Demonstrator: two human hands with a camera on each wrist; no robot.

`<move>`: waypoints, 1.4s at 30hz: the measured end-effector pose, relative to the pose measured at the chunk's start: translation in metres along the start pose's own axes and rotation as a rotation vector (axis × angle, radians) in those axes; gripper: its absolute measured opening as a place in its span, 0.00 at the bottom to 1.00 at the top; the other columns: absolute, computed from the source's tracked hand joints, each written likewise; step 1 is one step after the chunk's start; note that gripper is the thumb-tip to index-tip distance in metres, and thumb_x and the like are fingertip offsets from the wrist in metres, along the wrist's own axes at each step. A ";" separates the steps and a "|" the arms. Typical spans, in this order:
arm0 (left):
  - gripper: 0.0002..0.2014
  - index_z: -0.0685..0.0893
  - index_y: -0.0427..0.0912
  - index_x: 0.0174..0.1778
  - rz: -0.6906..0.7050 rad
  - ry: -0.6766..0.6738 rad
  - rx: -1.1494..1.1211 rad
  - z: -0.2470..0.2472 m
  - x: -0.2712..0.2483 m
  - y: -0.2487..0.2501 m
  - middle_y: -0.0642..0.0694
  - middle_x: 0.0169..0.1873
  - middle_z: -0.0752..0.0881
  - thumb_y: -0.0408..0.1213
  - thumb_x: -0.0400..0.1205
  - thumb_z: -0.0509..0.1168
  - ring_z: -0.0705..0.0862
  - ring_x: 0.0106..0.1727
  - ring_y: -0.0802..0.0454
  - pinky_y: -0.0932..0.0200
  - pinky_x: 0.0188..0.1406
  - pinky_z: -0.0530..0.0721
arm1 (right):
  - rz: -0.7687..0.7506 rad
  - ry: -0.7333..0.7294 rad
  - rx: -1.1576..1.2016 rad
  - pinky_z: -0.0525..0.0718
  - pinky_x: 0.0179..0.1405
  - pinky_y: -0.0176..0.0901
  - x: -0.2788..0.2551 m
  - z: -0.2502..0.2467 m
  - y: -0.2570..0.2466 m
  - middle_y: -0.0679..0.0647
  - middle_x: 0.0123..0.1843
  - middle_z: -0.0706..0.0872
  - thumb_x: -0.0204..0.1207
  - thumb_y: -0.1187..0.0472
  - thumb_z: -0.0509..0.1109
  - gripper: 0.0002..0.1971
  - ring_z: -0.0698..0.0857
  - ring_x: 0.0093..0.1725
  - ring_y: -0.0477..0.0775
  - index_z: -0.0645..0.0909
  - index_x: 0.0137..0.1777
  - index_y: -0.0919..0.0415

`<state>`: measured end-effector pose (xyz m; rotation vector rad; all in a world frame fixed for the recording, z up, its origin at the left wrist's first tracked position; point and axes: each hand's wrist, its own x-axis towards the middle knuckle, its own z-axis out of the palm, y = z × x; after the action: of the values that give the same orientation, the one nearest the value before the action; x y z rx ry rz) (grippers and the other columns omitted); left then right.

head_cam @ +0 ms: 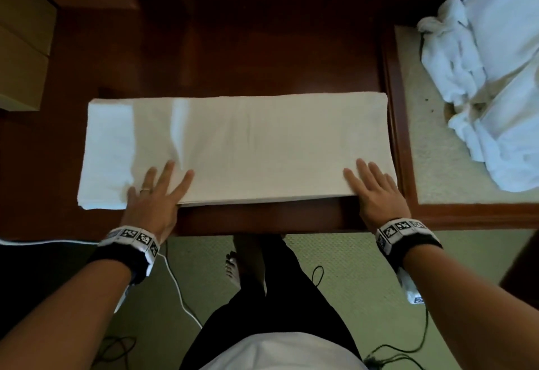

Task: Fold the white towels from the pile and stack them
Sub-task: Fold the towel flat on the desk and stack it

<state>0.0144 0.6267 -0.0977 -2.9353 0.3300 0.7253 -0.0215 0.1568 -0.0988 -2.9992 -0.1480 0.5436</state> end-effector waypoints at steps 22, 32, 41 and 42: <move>0.41 0.49 0.56 0.89 -0.214 -0.074 0.139 -0.013 -0.029 -0.089 0.51 0.89 0.48 0.26 0.82 0.58 0.51 0.88 0.42 0.28 0.82 0.56 | -0.498 0.105 -0.181 0.89 0.34 0.60 0.027 -0.006 -0.115 0.69 0.64 0.85 0.72 0.62 0.53 0.23 0.87 0.61 0.73 0.87 0.57 0.65; 0.32 0.58 0.51 0.87 -0.007 0.179 -0.050 -0.031 0.001 -0.026 0.42 0.87 0.58 0.57 0.87 0.50 0.60 0.86 0.40 0.30 0.83 0.56 | -0.107 -0.128 -0.093 0.61 0.75 0.77 0.046 -0.007 -0.151 0.59 0.89 0.45 0.87 0.46 0.50 0.27 0.48 0.86 0.72 0.50 0.85 0.43; 0.32 0.29 0.61 0.85 -0.185 0.018 -0.102 0.012 0.003 -0.104 0.52 0.86 0.31 0.64 0.85 0.31 0.38 0.88 0.42 0.28 0.84 0.48 | -0.052 -0.187 -0.017 0.48 0.81 0.75 0.019 0.011 -0.156 0.50 0.88 0.32 0.88 0.44 0.42 0.27 0.33 0.86 0.65 0.38 0.84 0.34; 0.33 0.32 0.59 0.86 -0.213 0.023 -0.111 0.011 0.002 -0.113 0.50 0.87 0.34 0.64 0.86 0.33 0.39 0.88 0.41 0.28 0.83 0.47 | -0.043 -0.172 0.001 0.49 0.81 0.75 0.018 0.010 -0.160 0.52 0.89 0.35 0.88 0.44 0.43 0.27 0.35 0.86 0.66 0.42 0.85 0.35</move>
<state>0.0371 0.7379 -0.1031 -3.0205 -0.0234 0.7020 -0.0207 0.3184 -0.0973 -2.9375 -0.2227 0.7967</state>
